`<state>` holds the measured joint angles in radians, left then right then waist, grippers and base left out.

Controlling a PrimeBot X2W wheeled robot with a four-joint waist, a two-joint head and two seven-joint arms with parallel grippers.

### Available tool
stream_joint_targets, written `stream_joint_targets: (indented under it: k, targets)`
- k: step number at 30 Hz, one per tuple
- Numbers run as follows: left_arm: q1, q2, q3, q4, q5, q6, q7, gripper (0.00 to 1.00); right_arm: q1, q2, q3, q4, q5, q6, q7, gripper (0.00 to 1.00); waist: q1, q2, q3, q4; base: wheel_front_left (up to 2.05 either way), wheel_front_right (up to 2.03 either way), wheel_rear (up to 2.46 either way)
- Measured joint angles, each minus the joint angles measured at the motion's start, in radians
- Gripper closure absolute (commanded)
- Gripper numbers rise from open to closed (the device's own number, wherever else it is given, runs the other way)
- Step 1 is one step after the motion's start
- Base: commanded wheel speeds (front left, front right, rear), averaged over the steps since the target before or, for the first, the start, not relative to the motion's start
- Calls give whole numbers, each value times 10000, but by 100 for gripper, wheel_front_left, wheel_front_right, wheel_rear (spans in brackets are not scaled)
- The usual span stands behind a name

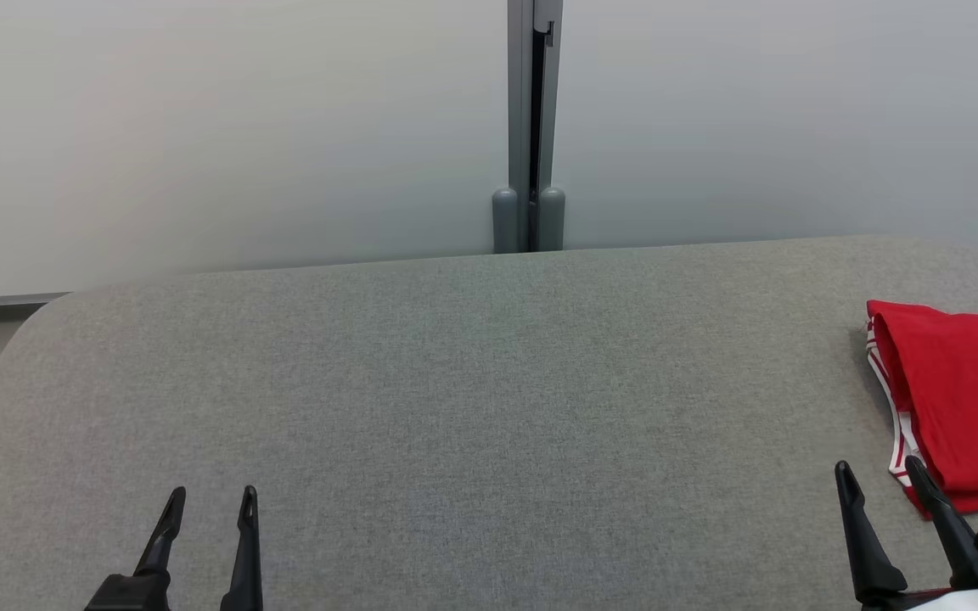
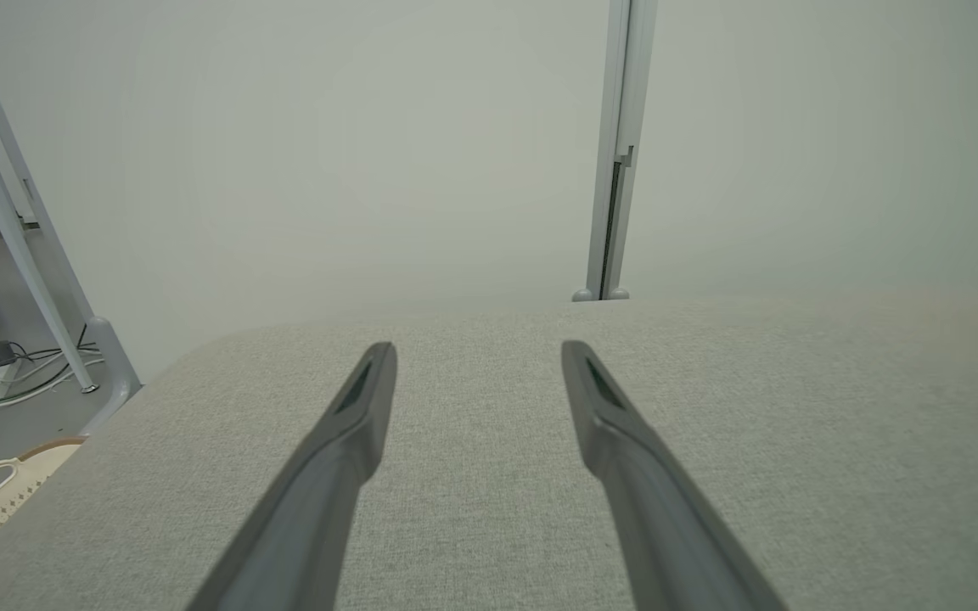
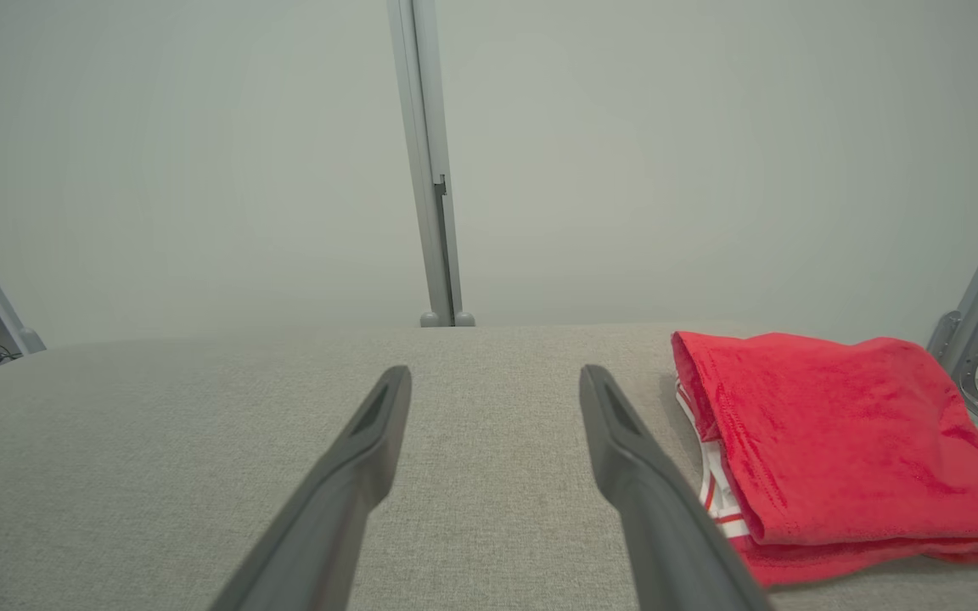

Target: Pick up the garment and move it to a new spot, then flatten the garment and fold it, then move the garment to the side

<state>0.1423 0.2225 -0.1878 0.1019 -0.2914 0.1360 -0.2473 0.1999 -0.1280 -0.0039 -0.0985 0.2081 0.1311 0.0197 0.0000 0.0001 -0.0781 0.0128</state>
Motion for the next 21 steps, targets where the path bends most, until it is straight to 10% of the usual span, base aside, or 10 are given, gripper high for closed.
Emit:
stream_joint_targets:
  k: [21]
  targets:
    - [367,136,-73,199,-228,19,203,0,421,194,92,-82,-111,-2,303,0,0,0,-664,-86,0,0,0]
